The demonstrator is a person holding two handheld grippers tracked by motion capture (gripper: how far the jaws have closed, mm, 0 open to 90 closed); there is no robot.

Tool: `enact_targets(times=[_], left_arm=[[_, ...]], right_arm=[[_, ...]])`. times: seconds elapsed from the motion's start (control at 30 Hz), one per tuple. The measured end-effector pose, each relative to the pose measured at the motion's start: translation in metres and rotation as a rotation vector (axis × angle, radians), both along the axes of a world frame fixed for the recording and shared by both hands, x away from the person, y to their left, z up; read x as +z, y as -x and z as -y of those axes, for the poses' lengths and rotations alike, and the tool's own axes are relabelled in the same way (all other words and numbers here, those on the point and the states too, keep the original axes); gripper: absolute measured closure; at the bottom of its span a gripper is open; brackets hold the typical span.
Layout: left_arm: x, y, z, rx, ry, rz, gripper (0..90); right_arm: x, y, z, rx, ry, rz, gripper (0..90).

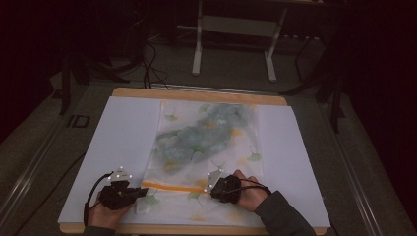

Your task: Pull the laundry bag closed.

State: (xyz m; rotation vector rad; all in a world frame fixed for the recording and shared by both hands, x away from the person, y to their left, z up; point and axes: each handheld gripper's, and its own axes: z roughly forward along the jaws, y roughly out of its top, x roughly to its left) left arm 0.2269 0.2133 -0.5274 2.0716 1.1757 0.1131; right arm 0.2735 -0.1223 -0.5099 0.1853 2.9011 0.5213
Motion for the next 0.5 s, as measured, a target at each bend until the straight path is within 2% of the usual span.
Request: enact_targets(times=[0.5], left_arm=[[0.0002, 0.0000, -0.0008, -0.001, 0.002, 0.004, 88.4]], right_arm=[[-0.0002, -0.0005, 0.0098, -0.009, 0.011, 0.003, 84.9]])
